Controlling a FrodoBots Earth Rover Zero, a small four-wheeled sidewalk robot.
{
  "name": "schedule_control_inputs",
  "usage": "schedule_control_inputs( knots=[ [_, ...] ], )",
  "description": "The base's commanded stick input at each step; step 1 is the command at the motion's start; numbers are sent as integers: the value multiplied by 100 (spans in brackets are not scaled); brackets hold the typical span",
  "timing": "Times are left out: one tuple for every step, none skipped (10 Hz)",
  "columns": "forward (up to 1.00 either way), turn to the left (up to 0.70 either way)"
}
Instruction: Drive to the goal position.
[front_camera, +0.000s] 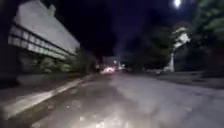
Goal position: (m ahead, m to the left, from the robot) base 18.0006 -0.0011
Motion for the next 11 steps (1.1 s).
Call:
schedule_control_inputs(
  knots=[
    [85, 2],
    [85, 2],
    [85, -6],
    [85, -17],
    [85, -28],
    [85, -32],
    [85, 2],
    [85, 2],
    [85, 2],
    [85, 2],
    [85, 2]
  ],
)
